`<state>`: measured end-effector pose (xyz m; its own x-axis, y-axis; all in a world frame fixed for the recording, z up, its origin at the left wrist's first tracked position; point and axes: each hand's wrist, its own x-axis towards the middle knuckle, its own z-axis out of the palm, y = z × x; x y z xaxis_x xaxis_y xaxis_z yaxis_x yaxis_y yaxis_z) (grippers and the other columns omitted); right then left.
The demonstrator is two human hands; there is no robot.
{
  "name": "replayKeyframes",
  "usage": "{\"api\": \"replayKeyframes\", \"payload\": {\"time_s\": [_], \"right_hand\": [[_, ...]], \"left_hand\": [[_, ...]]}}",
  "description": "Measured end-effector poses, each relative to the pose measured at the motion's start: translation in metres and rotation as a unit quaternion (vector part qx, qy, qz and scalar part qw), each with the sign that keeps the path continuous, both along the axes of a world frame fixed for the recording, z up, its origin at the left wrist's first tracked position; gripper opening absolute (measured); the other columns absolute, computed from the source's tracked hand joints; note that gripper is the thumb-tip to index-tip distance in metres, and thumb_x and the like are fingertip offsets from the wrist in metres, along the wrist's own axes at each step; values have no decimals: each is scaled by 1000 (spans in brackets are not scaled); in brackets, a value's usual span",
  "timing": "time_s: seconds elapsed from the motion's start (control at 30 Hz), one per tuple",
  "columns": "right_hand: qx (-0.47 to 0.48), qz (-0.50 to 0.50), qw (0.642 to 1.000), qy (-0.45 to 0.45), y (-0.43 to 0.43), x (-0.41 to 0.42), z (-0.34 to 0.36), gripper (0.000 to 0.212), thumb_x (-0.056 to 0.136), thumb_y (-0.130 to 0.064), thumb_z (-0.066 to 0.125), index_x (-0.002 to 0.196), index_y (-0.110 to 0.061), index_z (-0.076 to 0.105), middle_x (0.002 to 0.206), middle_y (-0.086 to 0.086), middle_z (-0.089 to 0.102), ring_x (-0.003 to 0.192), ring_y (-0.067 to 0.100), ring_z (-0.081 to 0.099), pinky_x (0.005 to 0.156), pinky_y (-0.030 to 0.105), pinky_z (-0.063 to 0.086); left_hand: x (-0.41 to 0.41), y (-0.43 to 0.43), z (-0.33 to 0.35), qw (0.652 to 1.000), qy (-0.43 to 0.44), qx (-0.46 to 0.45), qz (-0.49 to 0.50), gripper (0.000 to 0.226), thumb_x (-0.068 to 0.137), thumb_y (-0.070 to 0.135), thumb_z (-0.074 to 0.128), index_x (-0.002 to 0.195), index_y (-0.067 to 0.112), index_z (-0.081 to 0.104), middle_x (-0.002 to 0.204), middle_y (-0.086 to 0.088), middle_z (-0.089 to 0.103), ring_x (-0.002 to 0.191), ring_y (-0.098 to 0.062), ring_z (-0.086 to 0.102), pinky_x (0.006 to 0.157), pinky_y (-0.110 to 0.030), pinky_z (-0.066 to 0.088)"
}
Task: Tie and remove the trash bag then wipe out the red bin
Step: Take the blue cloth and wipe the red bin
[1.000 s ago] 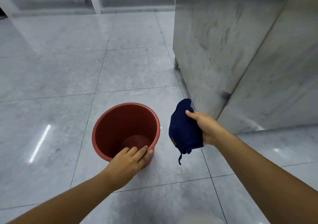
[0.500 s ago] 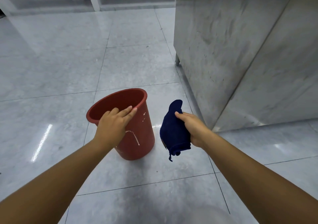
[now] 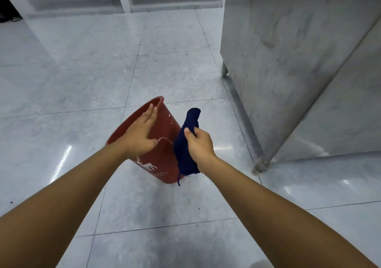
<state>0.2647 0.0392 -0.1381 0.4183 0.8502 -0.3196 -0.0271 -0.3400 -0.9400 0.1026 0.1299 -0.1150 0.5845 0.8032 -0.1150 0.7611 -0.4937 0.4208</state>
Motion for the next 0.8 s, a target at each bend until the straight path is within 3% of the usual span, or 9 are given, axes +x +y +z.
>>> {"api": "replayKeyframes", "payload": {"time_s": [0.1, 0.17, 0.23, 0.27, 0.37, 0.47, 0.53, 0.63, 0.8], "right_hand": [[15, 18, 998, -53, 13, -20, -7, 23, 98, -34, 44, 84, -23, 58, 78, -4, 58, 77, 19, 59, 72, 33, 50], [18, 39, 993, -114, 22, -27, -9, 25, 98, -34, 42, 109, -20, 60, 85, 1, 64, 87, 26, 63, 89, 45, 50], [39, 66, 981, -177, 29, -29, -11, 30, 97, -36, 43, 119, -22, 58, 88, 4, 68, 87, 26, 65, 88, 47, 52], [51, 87, 973, -207, 31, -30, -13, 34, 97, -37, 44, 125, -23, 56, 101, 7, 70, 94, 27, 65, 89, 46, 52], [65, 175, 928, -323, 38, -34, -24, 51, 94, -44, 48, 142, -27, 43, 151, 0, 41, 130, 26, 46, 99, 41, 46], [87, 175, 886, -421, 38, -43, -34, 51, 94, -44, 47, 142, -28, 42, 151, -6, 40, 127, 24, 44, 97, 39, 41], [118, 150, 888, -418, 38, -52, -37, 46, 95, -41, 47, 138, -27, 48, 148, -8, 45, 128, 21, 42, 104, 42, 32], [152, 160, 924, -311, 33, -65, -45, 45, 97, -36, 47, 141, -27, 45, 152, -7, 38, 145, 25, 23, 116, 52, 18], [138, 160, 936, -283, 20, -62, -70, 47, 99, -25, 47, 144, -22, 38, 154, -5, 32, 147, 28, 16, 117, 35, 21]], "left_hand": [[-8, 11, 9, 997, -1, -66, -38, 109, 76, 15, 67, 148, 33, -12, 156, 17, -21, 143, -10, 16, 96, -23, 38], [-15, 20, 14, 996, 26, -56, -62, 114, 75, 25, 73, 148, 31, -14, 153, 19, -25, 144, -8, 12, 100, -22, 35], [-23, 25, 17, 995, 56, -33, -78, 120, 72, 38, 76, 148, 26, -15, 152, 18, -29, 145, -8, 8, 108, -24, 30], [-26, 26, 18, 994, 67, -25, -82, 123, 70, 42, 77, 148, 26, -16, 152, 17, -30, 146, -8, 8, 110, -26, 31], [-35, 23, 16, 993, 89, -16, -74, 133, 63, 48, 80, 147, 29, -21, 152, 18, -32, 146, -11, 11, 108, -34, 40], [-38, 20, 15, 994, 90, -24, -59, 137, 59, 44, 83, 146, 29, -22, 150, 19, -35, 145, -11, 13, 106, -32, 41], [-38, 20, 14, 996, 70, -33, -51, 125, 67, 24, 77, 148, 24, -18, 153, 14, -33, 146, -12, 11, 105, -28, 40], [-37, 20, 14, 997, 27, -62, -23, 103, 73, -1, 54, 150, 21, -11, 155, 11, -28, 146, -11, 8, 105, -24, 36], [-43, 25, 16, 997, 19, -79, 13, 93, 80, -6, 47, 151, 23, -4, 156, 16, -21, 144, -12, 20, 102, -28, 41]]}}
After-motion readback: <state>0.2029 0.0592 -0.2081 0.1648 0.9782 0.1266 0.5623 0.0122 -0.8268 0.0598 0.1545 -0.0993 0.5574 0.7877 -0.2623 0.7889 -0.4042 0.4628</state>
